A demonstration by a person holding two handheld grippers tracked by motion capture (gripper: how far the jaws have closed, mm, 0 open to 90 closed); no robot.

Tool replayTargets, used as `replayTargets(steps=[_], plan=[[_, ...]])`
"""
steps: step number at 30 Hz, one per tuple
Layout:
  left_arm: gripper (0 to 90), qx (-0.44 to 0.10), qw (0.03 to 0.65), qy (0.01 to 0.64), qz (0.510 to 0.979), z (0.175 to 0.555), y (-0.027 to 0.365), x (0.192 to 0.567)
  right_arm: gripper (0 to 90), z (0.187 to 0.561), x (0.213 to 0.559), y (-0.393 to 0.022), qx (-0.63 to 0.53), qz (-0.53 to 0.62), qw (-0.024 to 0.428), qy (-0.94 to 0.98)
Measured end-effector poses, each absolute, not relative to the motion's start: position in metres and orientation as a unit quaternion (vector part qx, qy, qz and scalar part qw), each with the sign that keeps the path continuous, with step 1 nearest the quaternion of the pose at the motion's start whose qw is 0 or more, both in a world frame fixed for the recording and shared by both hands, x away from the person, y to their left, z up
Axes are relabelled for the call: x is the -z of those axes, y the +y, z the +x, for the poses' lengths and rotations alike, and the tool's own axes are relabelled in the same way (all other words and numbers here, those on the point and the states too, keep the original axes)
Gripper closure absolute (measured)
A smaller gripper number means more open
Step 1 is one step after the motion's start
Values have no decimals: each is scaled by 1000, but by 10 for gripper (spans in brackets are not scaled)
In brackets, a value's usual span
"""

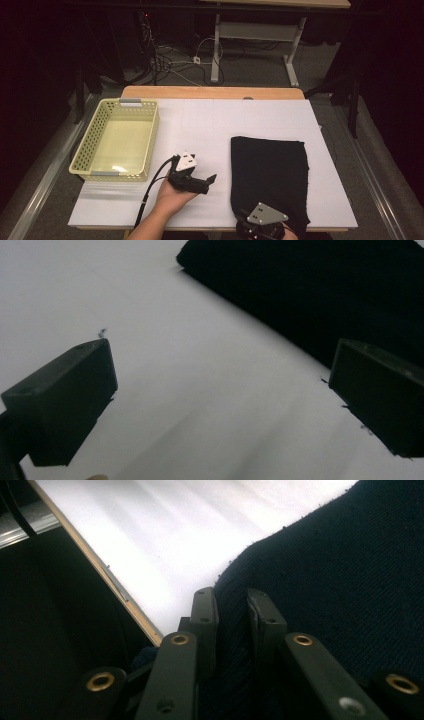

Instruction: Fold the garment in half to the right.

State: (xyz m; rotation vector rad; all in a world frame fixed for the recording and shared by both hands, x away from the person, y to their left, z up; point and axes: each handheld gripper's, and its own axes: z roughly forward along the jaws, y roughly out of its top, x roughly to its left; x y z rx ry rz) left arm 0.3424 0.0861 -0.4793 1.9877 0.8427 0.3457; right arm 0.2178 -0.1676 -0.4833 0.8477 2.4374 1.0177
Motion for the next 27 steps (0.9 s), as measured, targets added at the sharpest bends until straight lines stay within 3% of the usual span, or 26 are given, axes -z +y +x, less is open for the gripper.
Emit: replayTargets(steps=[14, 24, 27], plan=[[28, -108, 417, 351, 831, 401, 7, 479, 769, 218, 484, -169, -369, 301, 179, 861], [142, -80, 361, 396, 840, 437, -19, 481, 767, 217, 484, -169, -371, 302, 179, 859], [228, -84, 364, 400, 837, 436, -21, 480, 767, 217, 484, -169, -372, 302, 179, 859]])
